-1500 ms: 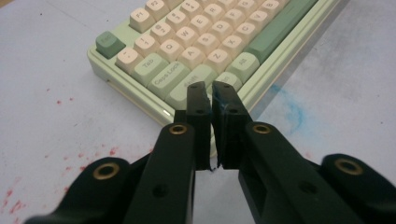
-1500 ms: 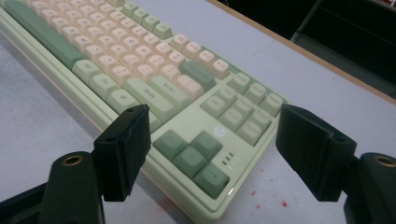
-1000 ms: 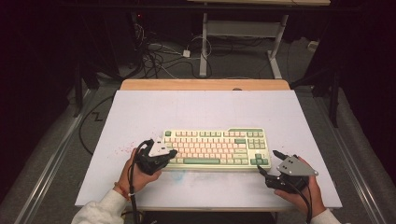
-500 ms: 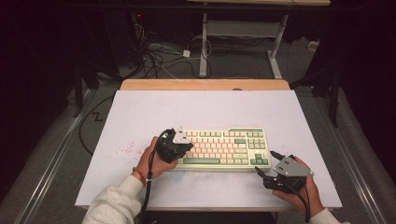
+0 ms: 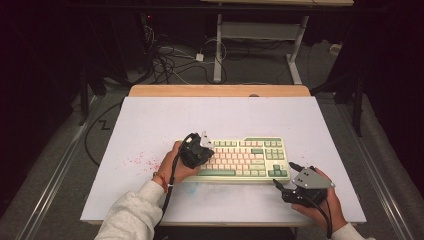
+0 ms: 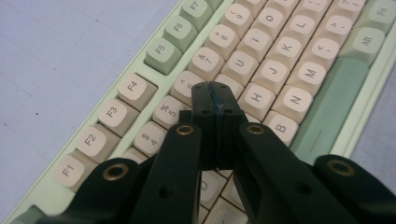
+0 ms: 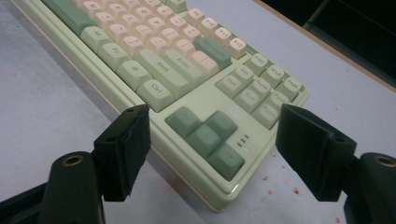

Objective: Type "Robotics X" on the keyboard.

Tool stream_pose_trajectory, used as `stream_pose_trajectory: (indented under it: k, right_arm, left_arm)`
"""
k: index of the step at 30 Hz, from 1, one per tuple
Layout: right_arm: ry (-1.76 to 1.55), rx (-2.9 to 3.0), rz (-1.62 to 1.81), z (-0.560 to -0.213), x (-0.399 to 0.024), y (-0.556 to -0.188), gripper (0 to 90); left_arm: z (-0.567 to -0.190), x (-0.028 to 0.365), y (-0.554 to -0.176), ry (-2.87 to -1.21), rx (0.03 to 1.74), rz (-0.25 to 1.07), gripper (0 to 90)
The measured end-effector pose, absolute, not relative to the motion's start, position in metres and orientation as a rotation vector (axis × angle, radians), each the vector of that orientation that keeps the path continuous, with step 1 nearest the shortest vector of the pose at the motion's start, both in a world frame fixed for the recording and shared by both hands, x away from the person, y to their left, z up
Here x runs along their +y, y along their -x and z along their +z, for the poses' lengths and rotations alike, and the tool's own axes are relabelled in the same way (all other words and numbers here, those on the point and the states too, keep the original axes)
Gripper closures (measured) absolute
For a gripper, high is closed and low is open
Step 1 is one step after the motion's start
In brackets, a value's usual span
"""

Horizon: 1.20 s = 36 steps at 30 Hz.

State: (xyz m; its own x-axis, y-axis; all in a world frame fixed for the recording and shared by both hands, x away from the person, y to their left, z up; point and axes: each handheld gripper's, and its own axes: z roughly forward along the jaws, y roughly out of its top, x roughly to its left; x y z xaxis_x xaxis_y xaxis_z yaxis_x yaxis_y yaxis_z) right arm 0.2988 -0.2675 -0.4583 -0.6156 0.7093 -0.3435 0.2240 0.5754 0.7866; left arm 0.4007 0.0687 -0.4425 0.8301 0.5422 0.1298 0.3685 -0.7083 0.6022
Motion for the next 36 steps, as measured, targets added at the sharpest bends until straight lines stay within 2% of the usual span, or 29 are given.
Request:
stream_pose_trajectory:
  k: [15, 22, 31, 36]
  right_arm:
    - [-0.735, 2.16, 0.938, -0.46, -0.267, -0.299, 27.1]
    - [-0.734, 2.158, 0.938, -0.459, -0.267, -0.298, 27.1]
    - [-0.733, 2.155, 0.939, -0.459, -0.268, -0.298, 27.3]
    - [-0.732, 2.156, 0.941, -0.459, -0.268, -0.298, 27.3]
  left_arm:
    - [-0.446, 0.063, -0.407, -2.464, 0.669, 0.39, 87.2]
    - [-0.44, 0.066, -0.402, -2.429, 0.648, 0.43, 85.8]
    - [-0.435, 0.074, -0.399, -2.382, 0.65, 0.453, 80.7]
    - [-0.433, 0.076, -0.397, -2.37, 0.641, 0.469, 74.8]
